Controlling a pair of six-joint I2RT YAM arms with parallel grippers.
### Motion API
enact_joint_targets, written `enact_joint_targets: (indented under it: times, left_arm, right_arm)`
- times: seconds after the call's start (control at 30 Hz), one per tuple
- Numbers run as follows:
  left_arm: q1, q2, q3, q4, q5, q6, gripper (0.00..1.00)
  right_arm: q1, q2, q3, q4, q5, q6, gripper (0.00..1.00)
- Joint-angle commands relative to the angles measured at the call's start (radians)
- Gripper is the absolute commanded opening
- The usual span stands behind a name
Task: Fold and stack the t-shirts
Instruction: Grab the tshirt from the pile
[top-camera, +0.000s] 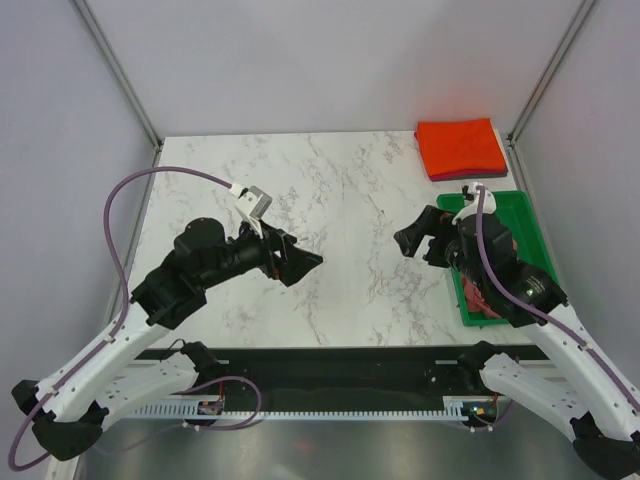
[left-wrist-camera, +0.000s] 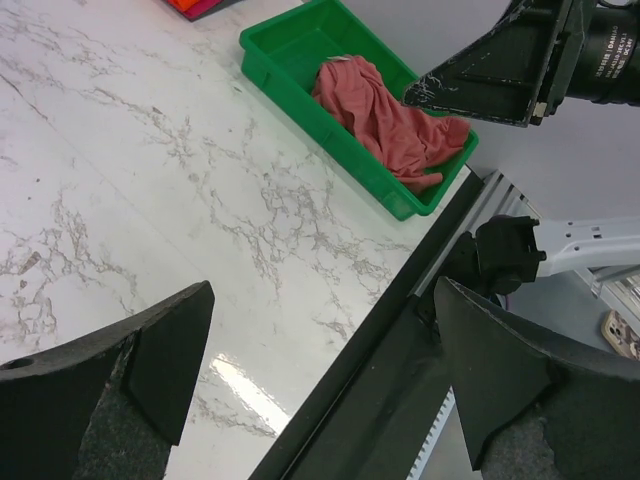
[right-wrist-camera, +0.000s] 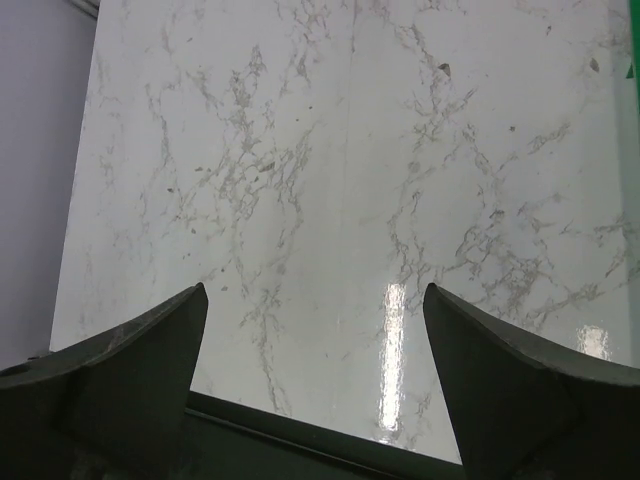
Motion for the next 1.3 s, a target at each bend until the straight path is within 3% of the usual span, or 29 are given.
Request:
enact_joint_targets:
  times: [0.0,0.2,0.33,0.4,0.47,0.5,0.6,0.73,0.9,1.0,1.03,1.1,1.2,1.27]
  left_arm:
    - [-0.003,-0.006,0.004,0.001,-0.037,-0.007,1.0]
    - [-0.003,0.002,-0.003,-0.01,-0.019,0.019,0.99]
    - [-0.003,0.011,-0.002,-0.042,-0.025,0.041,0.99]
    - [-0.003,0.008,-0.006,-0.058,-0.034,0.062,0.99]
    - [-0.003,0.002,-0.035,-0.055,-0.062,0.076,0.98]
    - [-0.003,-0.001,-0.048,-0.055,-0.077,0.09,0.98]
    - [-0.003,-0.006,-0.081,-0.064,-0.128,0.105,0.97]
    - [-0.003,-0.03,-0.115,-0.064,-0.154,0.121,0.98]
    - [-0.005,-0.033,-0.118,-0.068,-0.166,0.145,0.97]
    - [-0.003,-0.044,-0.123,-0.068,-0.18,0.15,0.97]
    - [-0.003,-0.044,-0.124,-0.068,-0.183,0.151,0.97]
    - [-0.005,-0.051,-0.126,-0.068,-0.188,0.151,0.97]
    - [-0.003,-0.067,-0.132,-0.068,-0.168,0.151,1.0]
    - [-0.003,-0.075,-0.13,-0.067,-0.156,0.153,1.0]
  right_arm:
    - [0.003,-0.014,0.025,-0.008,0.077,0.058,0.98]
    - [0.002,-0.011,0.045,-0.077,0.262,0.071,0.98]
    - [-0.015,0.179,0.144,-0.213,0.545,0.084,0.98]
    - [-0.076,0.264,0.158,-0.234,0.583,0.08,0.98]
    - [-0.28,0.379,0.157,-0.199,0.54,0.046,0.98]
    - [-0.444,0.414,0.163,-0.191,0.497,0.049,0.98]
    - [-0.636,0.489,0.143,-0.119,0.424,0.055,0.97]
    - [-0.796,0.594,0.033,0.017,0.206,0.075,0.93]
    - [-0.833,0.695,-0.063,0.189,0.046,0.02,0.89]
    - [-0.843,0.733,-0.057,0.219,0.061,-0.021,0.63]
    - [-0.846,0.733,-0.008,0.173,0.087,-0.035,0.46]
    - [-0.845,0.709,0.067,0.119,0.112,-0.096,0.35]
    - [-0.842,0.631,0.299,-0.008,0.078,-0.175,0.0]
    - [-0.828,0.612,0.487,-0.027,-0.021,-0.187,0.0]
